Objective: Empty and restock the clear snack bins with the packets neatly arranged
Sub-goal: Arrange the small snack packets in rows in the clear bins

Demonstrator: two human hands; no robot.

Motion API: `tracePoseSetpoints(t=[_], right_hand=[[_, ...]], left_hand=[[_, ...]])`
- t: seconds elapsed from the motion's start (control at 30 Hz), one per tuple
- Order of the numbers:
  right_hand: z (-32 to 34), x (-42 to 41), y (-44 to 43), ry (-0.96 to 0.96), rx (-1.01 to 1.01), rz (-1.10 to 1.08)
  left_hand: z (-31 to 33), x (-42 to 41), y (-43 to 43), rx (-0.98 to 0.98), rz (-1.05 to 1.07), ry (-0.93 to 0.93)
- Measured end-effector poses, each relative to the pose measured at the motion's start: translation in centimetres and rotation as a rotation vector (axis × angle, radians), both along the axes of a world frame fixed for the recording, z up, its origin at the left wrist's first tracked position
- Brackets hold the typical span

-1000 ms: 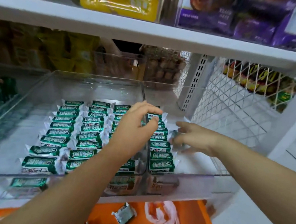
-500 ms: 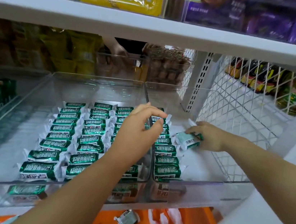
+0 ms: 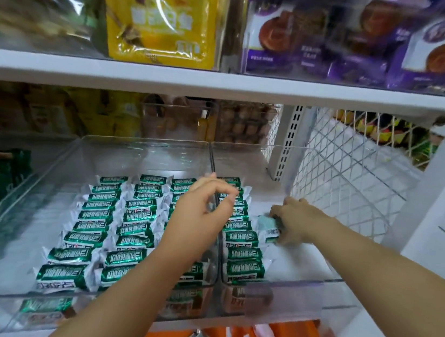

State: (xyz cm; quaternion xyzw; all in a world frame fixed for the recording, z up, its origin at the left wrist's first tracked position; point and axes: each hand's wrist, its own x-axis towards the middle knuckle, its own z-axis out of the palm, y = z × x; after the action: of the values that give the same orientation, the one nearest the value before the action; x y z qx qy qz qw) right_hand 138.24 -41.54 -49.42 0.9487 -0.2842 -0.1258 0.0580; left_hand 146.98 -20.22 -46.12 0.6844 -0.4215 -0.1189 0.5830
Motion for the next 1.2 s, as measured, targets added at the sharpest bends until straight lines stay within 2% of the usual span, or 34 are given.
tracePoseSetpoints(t=[0.07,0.13,0.2,0.27,0.33,0.43,0.53,0.67,0.8,0.97,1.13,1.2], right_hand=[[0.4,-1.4,0.2,-0.087,0.056,-0.079],[1.6,-3.3,0.6,-0.291,0.246,-0.194],[3.2,-5.6,1.5,-0.542,0.451,-0.285],[5.0,-7.7,3.2,-0.762,0.564,-0.301],[6.9,-9.5,5.5,-0.889,0.657,-0.288],[8.7,-11.9,8.6,-0.884,0.721,-0.225],[9.4,-14.0,11.1,-0.844,0.737,-0.187],[8.6,-15.9,12.9,-0.819,0.754,-0.122],[8.3,-17.0,13.1,-0.787,0.868,-0.047],[9.0,-18.1,12.3,-1.038,1.076,-0.116],[9.1,-18.4,12.2,-1.242,1.179,-0.228],[9.3,-18.5,12.1,-1.286,1.206,-0.255]], left_hand=[[0.3,-0.1,0.0,0.022,0.004,-0.005],[0.9,-0.2,0.2,0.088,0.007,-0.053],[1.5,-0.3,0.5,0.163,0.017,-0.205],[2.5,-1.0,0.6,0.193,0.000,-0.379],[3.7,-2.5,0.6,0.198,-0.104,-0.472],[5.5,-5.3,0.4,0.230,-0.312,-0.599],[6.9,-7.1,0.7,0.221,-0.374,-0.763],[7.8,-8.8,2.2,0.299,-0.439,-0.854],[7.3,-9.8,3.8,0.380,-0.424,-0.752],[6.4,-9.5,5.1,0.259,-0.220,-0.294],[5.7,-9.4,5.2,0.246,-0.051,-0.096],[5.6,-10.0,4.9,0.197,-0.038,0.099]])
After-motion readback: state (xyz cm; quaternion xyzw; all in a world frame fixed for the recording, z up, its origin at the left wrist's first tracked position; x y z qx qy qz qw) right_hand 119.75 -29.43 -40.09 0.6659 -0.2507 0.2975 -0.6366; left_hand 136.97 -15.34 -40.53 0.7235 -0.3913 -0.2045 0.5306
